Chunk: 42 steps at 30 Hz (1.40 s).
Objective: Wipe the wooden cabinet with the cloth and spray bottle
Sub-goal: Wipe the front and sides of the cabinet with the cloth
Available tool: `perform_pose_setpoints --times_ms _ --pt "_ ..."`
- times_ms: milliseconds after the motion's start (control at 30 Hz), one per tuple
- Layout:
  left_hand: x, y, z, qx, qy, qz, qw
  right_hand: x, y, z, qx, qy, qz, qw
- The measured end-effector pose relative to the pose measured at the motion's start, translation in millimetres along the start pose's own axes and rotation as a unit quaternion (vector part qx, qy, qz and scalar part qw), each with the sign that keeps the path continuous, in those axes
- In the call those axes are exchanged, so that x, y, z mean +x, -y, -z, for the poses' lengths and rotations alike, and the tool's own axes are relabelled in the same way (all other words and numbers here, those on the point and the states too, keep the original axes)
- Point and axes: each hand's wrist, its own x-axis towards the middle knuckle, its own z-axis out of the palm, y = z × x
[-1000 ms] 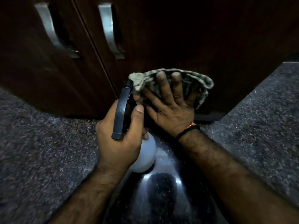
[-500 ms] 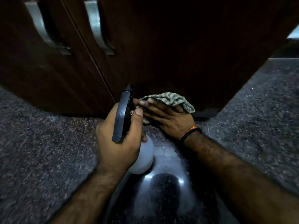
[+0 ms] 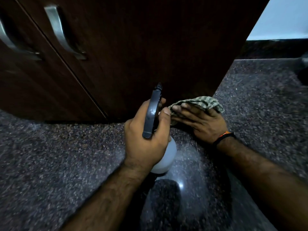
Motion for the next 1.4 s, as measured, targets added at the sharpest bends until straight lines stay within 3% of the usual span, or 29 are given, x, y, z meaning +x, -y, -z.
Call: perform_pose_setpoints --times_ms 100,267,400,633,700,900,1067,1400 --pt "-1 -2 9 0.004 -0.007 -0.003 1.0 6 4 3 -0.042 0.003 -0.029 0.999" --pt "7 -12 28 0.006 -0.018 -0.014 1.0 62 -4 25 -0.054 -0.096 -0.095 0.989" --pt "18 -27 45 -0.004 -0.029 -0.029 0.999 99 -4 53 -0.025 -0.123 -0.15 0.981" --pt "33 -53 89 -0.019 -0.053 -0.044 0.997 175 -7 103 -0.01 -0.181 -0.335 0.924" --pt "34 -57 103 -0.014 -0.062 -0.047 0.997 194 -3 114 0.0 -0.193 -0.352 0.916" --pt "40 -61 146 -0.004 -0.092 -0.067 0.993 256 19 137 0.06 -0.251 -0.249 0.933" --pt "40 -55 172 -0.005 -0.113 -0.058 0.992 294 37 140 0.097 -0.239 -0.051 0.965" --pt "32 -42 182 0.015 -0.128 -0.057 0.99 281 32 116 0.02 -0.272 0.109 0.956"
